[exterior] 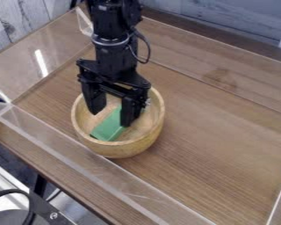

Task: Remove the green block from inside the brown bowl and put it on the table

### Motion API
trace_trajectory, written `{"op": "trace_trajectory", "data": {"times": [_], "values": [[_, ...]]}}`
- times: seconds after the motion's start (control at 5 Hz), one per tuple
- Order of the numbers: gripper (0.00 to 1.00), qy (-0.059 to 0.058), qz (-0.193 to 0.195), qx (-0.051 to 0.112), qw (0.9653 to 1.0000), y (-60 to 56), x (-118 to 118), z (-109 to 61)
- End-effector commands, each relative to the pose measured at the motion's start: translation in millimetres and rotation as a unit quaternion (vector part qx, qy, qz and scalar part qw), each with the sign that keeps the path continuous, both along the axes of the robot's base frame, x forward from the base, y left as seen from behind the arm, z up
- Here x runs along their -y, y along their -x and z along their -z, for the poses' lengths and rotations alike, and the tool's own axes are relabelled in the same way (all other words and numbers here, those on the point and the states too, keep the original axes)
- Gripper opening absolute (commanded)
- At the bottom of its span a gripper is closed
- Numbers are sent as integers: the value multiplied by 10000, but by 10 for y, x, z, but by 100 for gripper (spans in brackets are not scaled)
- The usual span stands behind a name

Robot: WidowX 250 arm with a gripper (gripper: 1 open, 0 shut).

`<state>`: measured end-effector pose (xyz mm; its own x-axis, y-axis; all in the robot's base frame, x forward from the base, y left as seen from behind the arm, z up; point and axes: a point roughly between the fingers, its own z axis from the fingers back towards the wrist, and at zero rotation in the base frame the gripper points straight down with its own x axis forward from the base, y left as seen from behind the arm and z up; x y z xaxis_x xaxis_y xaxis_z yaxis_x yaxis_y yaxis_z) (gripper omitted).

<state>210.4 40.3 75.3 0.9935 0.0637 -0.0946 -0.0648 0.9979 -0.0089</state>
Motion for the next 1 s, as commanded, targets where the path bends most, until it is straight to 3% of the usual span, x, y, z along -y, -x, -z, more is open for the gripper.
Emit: {"op": "trace_trajectory", "data": {"times": [0.0, 0.8], "values": [[100, -43, -3, 192, 9998, -52, 7, -72], [100, -72, -3, 317, 9995, -70, 25, -101]]}}
